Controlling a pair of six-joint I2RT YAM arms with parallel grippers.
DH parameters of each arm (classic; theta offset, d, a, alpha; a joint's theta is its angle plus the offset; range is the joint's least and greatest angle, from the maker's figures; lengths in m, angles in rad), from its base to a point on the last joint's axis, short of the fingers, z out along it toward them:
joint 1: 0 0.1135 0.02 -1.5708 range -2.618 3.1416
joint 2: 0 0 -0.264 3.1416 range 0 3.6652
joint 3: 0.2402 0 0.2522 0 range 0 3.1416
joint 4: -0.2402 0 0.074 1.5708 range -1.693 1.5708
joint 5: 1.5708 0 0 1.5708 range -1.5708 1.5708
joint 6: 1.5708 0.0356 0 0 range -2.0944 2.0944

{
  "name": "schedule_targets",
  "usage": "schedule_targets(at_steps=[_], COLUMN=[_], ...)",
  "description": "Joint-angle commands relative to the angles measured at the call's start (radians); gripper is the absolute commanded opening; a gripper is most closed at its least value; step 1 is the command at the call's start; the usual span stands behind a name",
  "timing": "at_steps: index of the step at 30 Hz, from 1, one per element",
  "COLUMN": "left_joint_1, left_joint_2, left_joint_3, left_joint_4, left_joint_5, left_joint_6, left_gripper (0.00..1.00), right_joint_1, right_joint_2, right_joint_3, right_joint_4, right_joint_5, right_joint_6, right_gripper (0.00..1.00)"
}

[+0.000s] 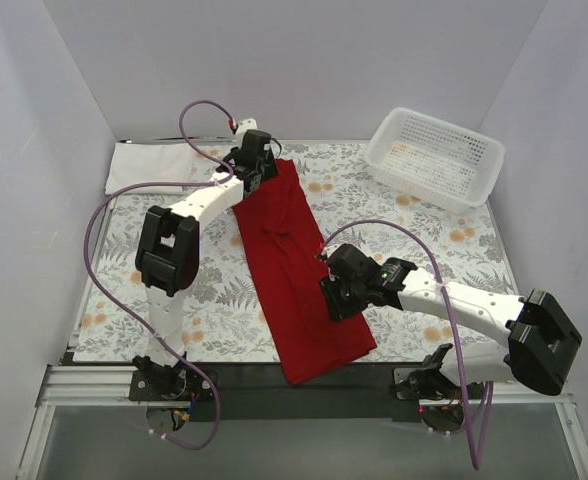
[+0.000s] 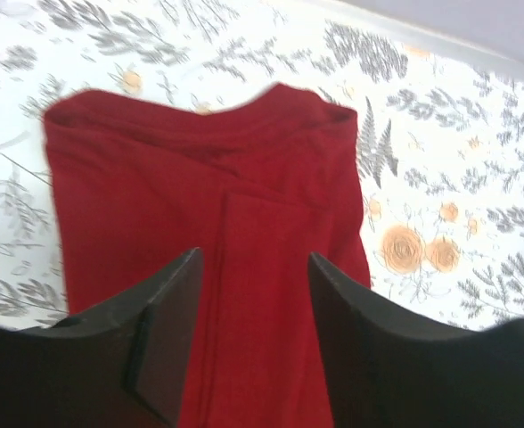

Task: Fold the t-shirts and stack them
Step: Fold the tshirt

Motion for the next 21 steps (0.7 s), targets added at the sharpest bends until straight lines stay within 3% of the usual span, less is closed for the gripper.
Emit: schedule_targets(at_steps=[1, 3, 12, 21], left_joint_1=[-0.018, -0.031, -0.038, -0.014], left_joint_2=[-0.003, 0.017, 0.132, 0.331], left_joint_3=[-0.051, -0.062, -0.063, 0.136], left_joint_4=[-0.004, -0.004, -0.004, -0.003], left_joint_5=[-0.021, -0.016, -0.010, -0.013], left_joint_6=[-0.019, -0.025, -0.037, 0.090], left_gripper=[0.48, 0.39, 0.34, 0.31], right_joint_1=[-0.003, -0.003, -0.003, -0.003], right_joint_2=[-0.033, -0.039, -0.013, 0.041], right_joint_3=[-0.021, -0.024, -0.044, -0.024], right_joint_4=[0.011, 0.014, 0.059, 0.115], right_joint_5=[0.005, -0.003, -0.060, -0.058], right_joint_6=[0.017, 0.028, 0.022, 0.024], right_gripper=[0.44, 0.44, 0.44, 0.44])
